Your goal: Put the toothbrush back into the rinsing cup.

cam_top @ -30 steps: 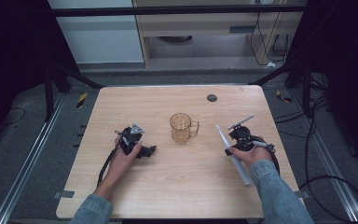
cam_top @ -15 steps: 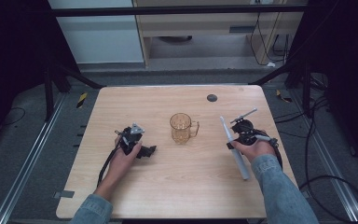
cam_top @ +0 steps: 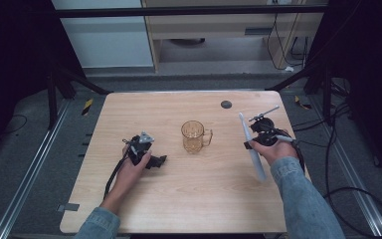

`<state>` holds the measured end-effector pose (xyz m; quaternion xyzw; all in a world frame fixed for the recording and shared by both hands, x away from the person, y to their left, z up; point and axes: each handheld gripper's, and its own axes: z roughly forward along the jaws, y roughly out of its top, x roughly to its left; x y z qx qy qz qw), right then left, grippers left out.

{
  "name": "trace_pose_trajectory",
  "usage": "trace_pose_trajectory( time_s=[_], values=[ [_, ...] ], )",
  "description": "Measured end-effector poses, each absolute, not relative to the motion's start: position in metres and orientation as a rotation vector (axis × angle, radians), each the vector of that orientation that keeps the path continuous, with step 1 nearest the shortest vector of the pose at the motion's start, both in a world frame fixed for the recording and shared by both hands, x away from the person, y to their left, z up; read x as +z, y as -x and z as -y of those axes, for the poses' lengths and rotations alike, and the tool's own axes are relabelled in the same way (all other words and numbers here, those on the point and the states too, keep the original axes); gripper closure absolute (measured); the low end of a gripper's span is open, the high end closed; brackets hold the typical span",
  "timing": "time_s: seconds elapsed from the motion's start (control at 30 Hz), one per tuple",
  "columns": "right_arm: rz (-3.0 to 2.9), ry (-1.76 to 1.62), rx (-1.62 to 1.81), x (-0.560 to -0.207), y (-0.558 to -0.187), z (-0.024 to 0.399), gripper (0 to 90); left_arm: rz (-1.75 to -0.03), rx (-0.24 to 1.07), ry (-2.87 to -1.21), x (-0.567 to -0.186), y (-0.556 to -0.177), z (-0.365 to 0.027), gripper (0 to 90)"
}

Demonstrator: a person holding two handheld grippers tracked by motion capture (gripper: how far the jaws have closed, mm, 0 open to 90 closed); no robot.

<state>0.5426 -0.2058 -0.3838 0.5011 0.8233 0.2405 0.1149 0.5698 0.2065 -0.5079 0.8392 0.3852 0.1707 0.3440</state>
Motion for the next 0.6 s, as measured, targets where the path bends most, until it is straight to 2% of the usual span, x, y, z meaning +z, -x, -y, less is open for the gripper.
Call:
trace_pose_trajectory(
  time_s=[0.6],
  values=[
    [-2.327, -1.345, 0.828, -0.367, -0.558, 0.191, 67.5, -1.001, 0.443, -2.18, -0.508, -0.57, -0.207, 0.0]
  ],
)
